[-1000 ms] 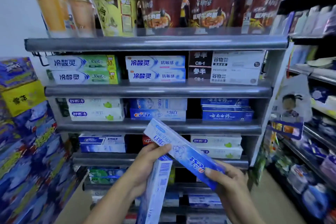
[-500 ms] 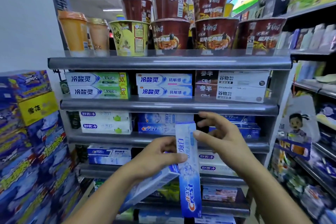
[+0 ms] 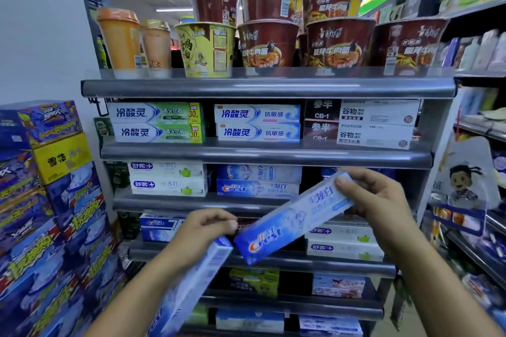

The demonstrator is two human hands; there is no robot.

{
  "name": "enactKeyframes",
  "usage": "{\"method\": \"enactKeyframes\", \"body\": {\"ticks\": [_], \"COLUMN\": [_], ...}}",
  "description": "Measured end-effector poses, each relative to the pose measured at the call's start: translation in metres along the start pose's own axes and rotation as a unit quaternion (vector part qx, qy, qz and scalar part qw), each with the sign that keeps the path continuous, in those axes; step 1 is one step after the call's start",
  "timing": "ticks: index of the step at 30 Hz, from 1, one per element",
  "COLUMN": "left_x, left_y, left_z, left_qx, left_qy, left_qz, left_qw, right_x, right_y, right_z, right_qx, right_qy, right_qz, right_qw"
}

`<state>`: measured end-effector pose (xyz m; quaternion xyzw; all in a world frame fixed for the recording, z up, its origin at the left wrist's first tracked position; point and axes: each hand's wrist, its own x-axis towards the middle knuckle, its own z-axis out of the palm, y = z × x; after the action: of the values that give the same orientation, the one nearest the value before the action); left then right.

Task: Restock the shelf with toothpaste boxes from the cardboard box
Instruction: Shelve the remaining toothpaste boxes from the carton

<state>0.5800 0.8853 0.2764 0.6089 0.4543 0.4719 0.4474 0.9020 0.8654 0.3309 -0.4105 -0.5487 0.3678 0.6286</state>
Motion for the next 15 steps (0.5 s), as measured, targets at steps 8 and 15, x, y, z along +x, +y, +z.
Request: {"method": "enactKeyframes", "body": {"ticks": [8,15], "left_x": [0.0,0.034], "left_y": [-0.015,-0.021], "left_z": [0.0,-0.014], "left_qx": [-0.139,-0.183], "left_qy": [0.109,0.162], "left_qz": [-0.038,-0.073], "left_qw": [0.984,0.967], "right_x": [-0.004,0.009], "right_y": [0.058,0.093], "right_z": [0.028,0.054], "right_qx": [0.111,-0.003], "right_qy": [0.09,0.114], "right_qz": [0.024,0.014], "right_qw": [0.989,0.993]}}
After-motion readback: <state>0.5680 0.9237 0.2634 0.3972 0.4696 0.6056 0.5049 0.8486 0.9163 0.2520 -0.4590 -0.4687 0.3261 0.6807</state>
